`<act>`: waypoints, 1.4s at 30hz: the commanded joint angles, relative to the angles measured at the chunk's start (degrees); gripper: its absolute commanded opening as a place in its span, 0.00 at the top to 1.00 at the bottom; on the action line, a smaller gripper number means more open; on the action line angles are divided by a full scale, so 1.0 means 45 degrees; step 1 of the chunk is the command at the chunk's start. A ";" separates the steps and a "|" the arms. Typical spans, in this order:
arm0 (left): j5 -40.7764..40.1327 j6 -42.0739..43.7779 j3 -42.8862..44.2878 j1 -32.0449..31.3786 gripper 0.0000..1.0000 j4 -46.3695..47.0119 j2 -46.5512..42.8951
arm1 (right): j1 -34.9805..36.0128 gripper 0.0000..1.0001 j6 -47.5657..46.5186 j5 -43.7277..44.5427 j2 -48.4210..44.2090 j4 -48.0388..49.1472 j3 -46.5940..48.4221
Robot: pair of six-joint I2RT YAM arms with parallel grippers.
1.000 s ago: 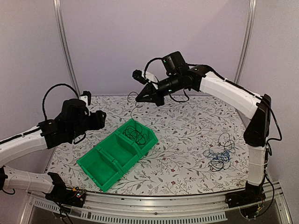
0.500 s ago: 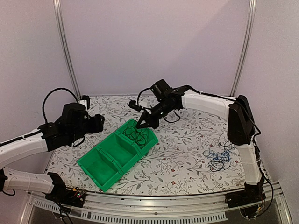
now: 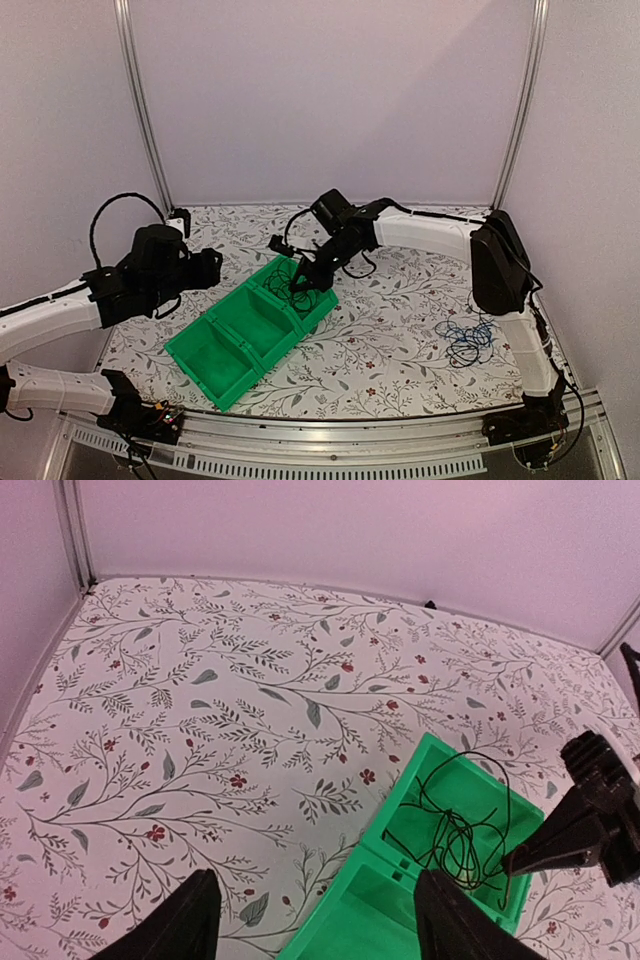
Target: Untangle the cables
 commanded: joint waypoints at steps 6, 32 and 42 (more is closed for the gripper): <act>0.0166 -0.0188 -0.0317 0.0218 0.33 0.0382 -0.0097 | 0.1104 1.00 0.0555 -0.0650 -0.1326 0.0251 -0.0292; 0.0495 -0.0335 -0.0289 0.0238 0.33 0.0357 0.0020 | 0.0516 1.00 0.1236 0.2784 0.0703 0.0555 0.0142; 0.0690 -0.0376 -0.0279 0.0236 0.33 0.0510 0.0293 | 0.0556 0.85 0.1387 0.4437 0.0513 0.0621 0.0158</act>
